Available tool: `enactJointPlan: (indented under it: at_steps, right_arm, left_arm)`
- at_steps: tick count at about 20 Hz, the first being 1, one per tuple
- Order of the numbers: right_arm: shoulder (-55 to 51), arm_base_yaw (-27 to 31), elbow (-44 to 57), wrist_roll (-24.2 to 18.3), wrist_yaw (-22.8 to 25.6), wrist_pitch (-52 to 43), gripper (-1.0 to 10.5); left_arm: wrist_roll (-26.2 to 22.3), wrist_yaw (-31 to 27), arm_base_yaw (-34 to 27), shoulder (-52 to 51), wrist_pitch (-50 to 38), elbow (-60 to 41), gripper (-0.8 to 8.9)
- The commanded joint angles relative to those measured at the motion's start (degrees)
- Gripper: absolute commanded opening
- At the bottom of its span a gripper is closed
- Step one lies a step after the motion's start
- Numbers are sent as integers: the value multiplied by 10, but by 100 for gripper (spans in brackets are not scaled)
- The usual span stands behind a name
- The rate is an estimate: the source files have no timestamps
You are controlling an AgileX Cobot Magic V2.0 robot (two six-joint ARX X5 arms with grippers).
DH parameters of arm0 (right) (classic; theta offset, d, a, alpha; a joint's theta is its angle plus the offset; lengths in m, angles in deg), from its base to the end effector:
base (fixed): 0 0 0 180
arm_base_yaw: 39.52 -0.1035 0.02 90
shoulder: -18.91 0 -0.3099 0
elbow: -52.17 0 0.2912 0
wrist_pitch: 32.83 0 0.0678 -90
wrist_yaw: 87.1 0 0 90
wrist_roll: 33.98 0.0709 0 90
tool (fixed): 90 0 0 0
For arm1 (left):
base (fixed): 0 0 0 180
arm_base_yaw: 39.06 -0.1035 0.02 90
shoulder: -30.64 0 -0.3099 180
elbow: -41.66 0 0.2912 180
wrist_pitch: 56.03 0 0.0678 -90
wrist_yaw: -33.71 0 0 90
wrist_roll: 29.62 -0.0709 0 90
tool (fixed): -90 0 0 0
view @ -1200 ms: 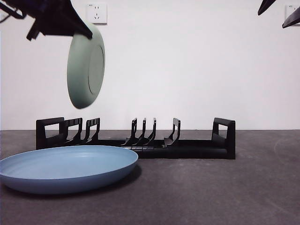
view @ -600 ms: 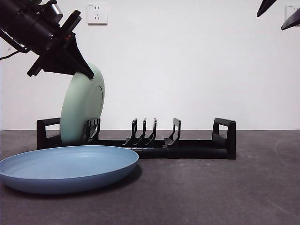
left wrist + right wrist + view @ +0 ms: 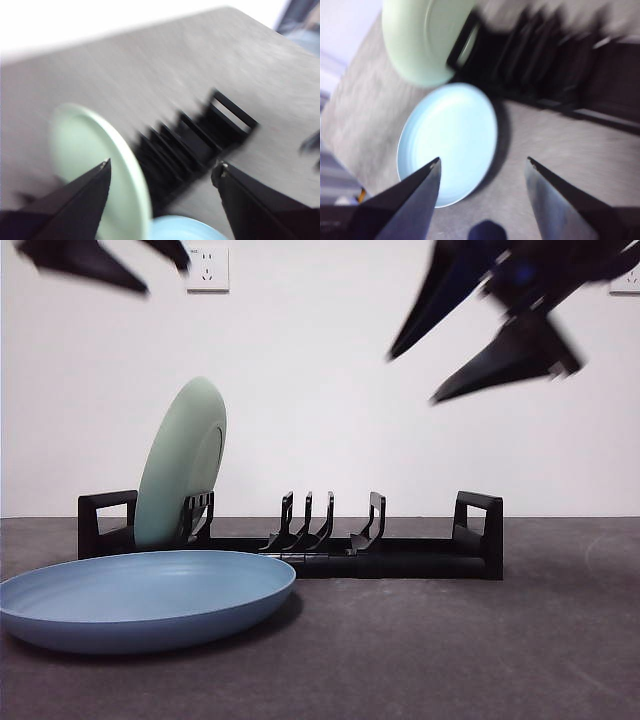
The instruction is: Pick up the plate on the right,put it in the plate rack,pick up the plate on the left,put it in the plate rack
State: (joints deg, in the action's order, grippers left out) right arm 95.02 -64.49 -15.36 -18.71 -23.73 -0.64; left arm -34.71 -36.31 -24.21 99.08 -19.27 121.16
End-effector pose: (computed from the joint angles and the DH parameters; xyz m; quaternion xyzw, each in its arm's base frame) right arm 0.2884 0.1693 0.2752 0.1171 0.3994 0.3581 0.8358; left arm 0.2964 -0.1036 0.3893 0.0314 0.2090 -0.3014 0.9298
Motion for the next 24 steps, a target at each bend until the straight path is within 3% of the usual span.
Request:
enactJointPlan:
  at_steps: [1, 5, 8, 12, 24]
  right_arm:
    - [58, -28, 0, 14, -1, -35, 279]
    - [152, -57, 0, 29, -3, -83, 243]
    - [211, -72, -5, 35, -5, -112, 217]
    - [280, -93, -46, 38, -30, -113, 217]
    - [334, -108, -60, 63, -14, -113, 153]
  left_arm:
    - [-55, -73, 31, -60, 9, 3, 345]
    - [-96, -169, 88, -137, 22, 3, 342]
    - [-102, -205, 123, -170, 24, 3, 342]
    - [-102, -231, 147, -179, 49, 3, 342]
    - [-104, -260, 156, -179, 100, 3, 342]
